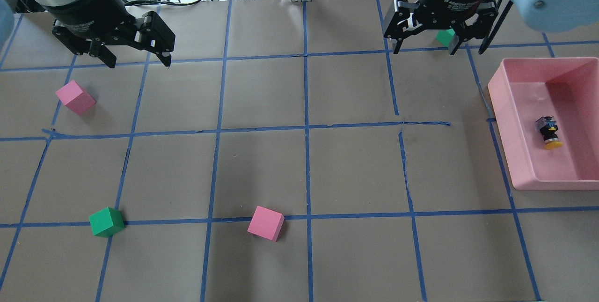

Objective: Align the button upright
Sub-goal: 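Move the right gripper toward the pink box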

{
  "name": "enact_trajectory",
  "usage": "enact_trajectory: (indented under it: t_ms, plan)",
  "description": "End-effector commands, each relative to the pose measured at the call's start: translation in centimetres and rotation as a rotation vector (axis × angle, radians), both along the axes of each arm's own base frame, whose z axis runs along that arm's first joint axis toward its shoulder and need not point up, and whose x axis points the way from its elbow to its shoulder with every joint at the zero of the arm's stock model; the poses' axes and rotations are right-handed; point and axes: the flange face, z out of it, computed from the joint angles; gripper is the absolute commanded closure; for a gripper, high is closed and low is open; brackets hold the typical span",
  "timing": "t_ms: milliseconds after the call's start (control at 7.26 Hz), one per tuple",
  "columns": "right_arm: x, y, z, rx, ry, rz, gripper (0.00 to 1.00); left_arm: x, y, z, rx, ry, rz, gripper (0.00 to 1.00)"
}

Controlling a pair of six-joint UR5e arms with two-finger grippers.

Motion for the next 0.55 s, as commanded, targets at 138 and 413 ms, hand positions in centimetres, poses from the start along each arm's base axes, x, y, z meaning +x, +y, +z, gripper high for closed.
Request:
enact_trajectory:
  t_ms: [138, 413]
  plan:
    - [-0.26, -0.06, -0.26, 0.009, 0.004, 0.001, 0.0, 0.02, -0.01, 0.0, 0.0, 0.001, 0.0, 0.0]
    - [-0.88, -0.31, -0.34, 0.01, 0.004, -0.003, 0.0, 0.02, -0.08, -0.06, 0.0, 0.001, 0.0, 0.0]
